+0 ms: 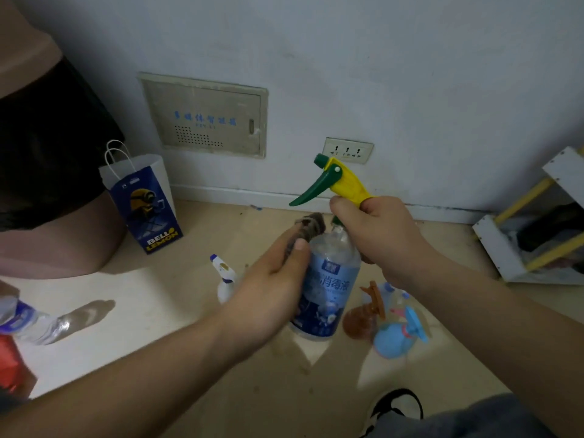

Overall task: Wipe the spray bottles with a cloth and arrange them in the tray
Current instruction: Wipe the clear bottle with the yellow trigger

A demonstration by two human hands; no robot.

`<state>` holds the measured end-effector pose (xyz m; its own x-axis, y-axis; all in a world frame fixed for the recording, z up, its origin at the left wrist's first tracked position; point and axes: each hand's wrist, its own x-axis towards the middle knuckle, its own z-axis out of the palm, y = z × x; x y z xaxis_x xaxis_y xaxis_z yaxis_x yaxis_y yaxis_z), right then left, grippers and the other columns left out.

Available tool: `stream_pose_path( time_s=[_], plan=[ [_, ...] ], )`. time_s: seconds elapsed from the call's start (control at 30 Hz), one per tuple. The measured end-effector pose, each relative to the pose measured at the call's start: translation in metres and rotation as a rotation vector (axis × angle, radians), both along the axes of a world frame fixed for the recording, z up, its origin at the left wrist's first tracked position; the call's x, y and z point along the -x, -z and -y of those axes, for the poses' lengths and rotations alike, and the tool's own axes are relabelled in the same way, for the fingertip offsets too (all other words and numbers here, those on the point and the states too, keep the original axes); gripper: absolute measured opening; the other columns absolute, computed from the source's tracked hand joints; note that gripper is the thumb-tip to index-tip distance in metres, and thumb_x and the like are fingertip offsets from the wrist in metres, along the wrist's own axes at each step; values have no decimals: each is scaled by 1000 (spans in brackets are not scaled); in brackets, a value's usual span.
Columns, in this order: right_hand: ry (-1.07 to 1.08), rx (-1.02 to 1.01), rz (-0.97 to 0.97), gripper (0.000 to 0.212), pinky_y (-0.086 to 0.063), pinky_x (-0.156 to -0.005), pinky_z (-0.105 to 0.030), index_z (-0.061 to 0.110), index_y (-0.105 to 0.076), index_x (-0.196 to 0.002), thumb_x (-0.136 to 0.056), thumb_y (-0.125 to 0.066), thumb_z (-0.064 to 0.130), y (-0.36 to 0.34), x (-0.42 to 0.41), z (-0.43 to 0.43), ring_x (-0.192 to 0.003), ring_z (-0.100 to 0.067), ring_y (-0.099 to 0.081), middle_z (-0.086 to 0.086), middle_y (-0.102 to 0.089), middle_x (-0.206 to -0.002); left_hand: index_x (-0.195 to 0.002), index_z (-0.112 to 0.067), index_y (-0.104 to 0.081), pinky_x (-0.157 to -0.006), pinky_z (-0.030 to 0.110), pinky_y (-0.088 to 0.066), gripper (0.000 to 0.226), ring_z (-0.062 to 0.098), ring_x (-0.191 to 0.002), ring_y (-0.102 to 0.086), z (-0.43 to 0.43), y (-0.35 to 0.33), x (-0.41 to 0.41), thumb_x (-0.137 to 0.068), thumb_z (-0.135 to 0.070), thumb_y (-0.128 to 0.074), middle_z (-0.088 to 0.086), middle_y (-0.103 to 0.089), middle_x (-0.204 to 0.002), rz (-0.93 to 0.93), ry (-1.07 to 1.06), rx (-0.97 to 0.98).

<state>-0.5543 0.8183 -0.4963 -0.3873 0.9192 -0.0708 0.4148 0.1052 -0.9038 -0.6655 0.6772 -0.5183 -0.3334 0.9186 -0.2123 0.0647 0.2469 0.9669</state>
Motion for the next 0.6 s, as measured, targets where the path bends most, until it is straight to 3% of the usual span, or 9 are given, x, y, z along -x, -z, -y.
stream_pose_path(
  time_s=[0.03, 0.07, 0.13, 0.2, 0.27, 0.37, 0.43, 0.53, 0.6],
  plan=[
    [-14, -21, 5, 52, -24, -40, -21, 16, -41, -51, -93, -67, 30, 1, 1, 3, -38, -11, -28, 6, -31, -41, -149, -51, -38, -106, 29, -48, 43, 5, -137, -49, 1, 2, -8, -108, -53, -31, -24, -51, -147, -15, 10, -34],
    [-33, -51, 16, 54, -25, -39, -21, 18, -40, -48, -94, -67, 30, 2, 3, 7, -37, -10, -28, 9, -31, -39, -158, -49, -24, -121, 28, -30, 52, 0, -149, -30, 2, 4, -15, -107, -55, -29, -23, -34, -161, -75, 28, -67],
    [-68, -108, 36, 55, -25, -39, -18, 17, -43, -46, -93, -68, 30, 6, 5, 14, -38, -8, -29, 10, -33, -36, -164, -40, -3, -122, 17, 0, 63, -9, -153, 6, 4, 7, -27, -108, -56, -23, -25, 0, -169, -304, 84, -105],
    [-75, -127, 31, 55, -25, -40, -16, 16, -45, -46, -93, -69, 31, 8, 7, 18, -38, -7, -30, 10, -34, -36, -165, -30, 2, -119, 10, 8, 70, -9, -152, 17, 4, 14, -30, -103, -50, -23, -20, 9, -170, -487, 81, -157],
    [-67, -140, 2, 58, -25, -40, -15, 17, -43, -44, -94, -68, 32, 8, 7, 18, -36, -7, -31, 10, -34, -35, -166, -25, -7, -124, 12, 1, 67, -4, -156, 8, 0, 22, -23, -104, -40, -29, -15, -2, -172, -517, 53, -240],
    [-31, -224, -38, 59, -26, -40, -14, 16, -44, -44, -96, -67, 33, 0, 4, 15, -36, -7, -35, 11, -36, -35, -160, -33, -27, -120, 16, -26, 49, -2, -151, -26, -3, 34, -10, -112, -28, -37, -20, -34, -161, -300, 5, -375],
    [-4, -267, -66, 57, -27, -40, -14, 10, -48, -48, -97, -66, 34, -3, 2, 12, -36, -7, -34, 9, -36, -35, -149, -49, -36, -110, 15, -41, 40, -4, -141, -43, 0, 46, -7, -111, -36, -33, -28, -51, -147, -50, -72, -281],
    [25, -256, -97, 55, -33, -44, -21, -6, -58, -62, -96, -65, 36, -1, 0, 6, -41, -8, -38, 0, -42, -41, -142, -59, -42, -99, 42, -56, 37, 35, -131, -56, 3, 66, -12, -108, -57, -26, -1, -63, -140, 185, -135, -3],
    [21, -232, -114, 54, -37, -49, -27, -9, -62, -70, -96, -65, 38, 3, 1, 6, -48, -13, -45, -18, -50, -52, -139, -57, -47, -93, 43, -59, 37, 30, -123, -64, 0, 63, -12, -109, -55, -27, -6, -65, -137, 278, -201, 46]
  ],
)
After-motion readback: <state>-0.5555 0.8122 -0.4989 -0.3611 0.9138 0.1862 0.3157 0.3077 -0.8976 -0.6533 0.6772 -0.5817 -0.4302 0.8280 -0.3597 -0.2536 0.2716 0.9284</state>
